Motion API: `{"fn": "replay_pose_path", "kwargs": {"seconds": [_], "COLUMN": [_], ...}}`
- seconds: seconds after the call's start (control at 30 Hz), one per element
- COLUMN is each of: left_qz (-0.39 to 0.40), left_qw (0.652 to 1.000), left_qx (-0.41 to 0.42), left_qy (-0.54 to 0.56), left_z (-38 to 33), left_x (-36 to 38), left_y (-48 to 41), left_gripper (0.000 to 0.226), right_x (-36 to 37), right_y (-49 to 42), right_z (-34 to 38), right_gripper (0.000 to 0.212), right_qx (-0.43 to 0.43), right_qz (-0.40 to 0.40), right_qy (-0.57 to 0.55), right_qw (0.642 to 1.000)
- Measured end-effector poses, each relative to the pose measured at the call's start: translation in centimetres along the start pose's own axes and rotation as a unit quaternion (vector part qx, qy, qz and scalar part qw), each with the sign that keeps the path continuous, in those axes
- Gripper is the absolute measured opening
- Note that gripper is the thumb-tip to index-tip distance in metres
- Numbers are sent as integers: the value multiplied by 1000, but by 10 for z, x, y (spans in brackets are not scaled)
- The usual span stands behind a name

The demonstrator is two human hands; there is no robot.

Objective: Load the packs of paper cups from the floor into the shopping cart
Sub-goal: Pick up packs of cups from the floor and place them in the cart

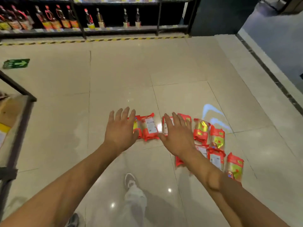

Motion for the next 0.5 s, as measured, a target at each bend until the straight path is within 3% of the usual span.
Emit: {"fn": "replay_pose_path", "kwargs": {"seconds": [0.2,0.4,0.5], "left_qz": [76,141,166], "left_qw": [996,986,980], "left_qx": [-29,-72,-96], "left_qy": [30,52,54], "left_z": [72,117,138], "left_x": [116,287,386], "left_y": [-132,-202,-238], "left_gripper": [75,81,84], "right_x": [104,264,355], "right_y": [-149,-253,-315], "right_z": [8,-6,-14], "right_gripper": [76,79,77], "right_qx": [17,30,23], "right_qz": [91,206,220], "right_qy": [18,21,19], "right_qw": [996,978,975]}}
Point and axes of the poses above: each hand's wrist, its own y-axis away from the middle knuckle, its own x-axis out of the palm, z = x × y, the point moved 4 cm from there along -y, towards the middle knuckle, and after that the axes turned 13 degrees about x, right-handed, at the moved point
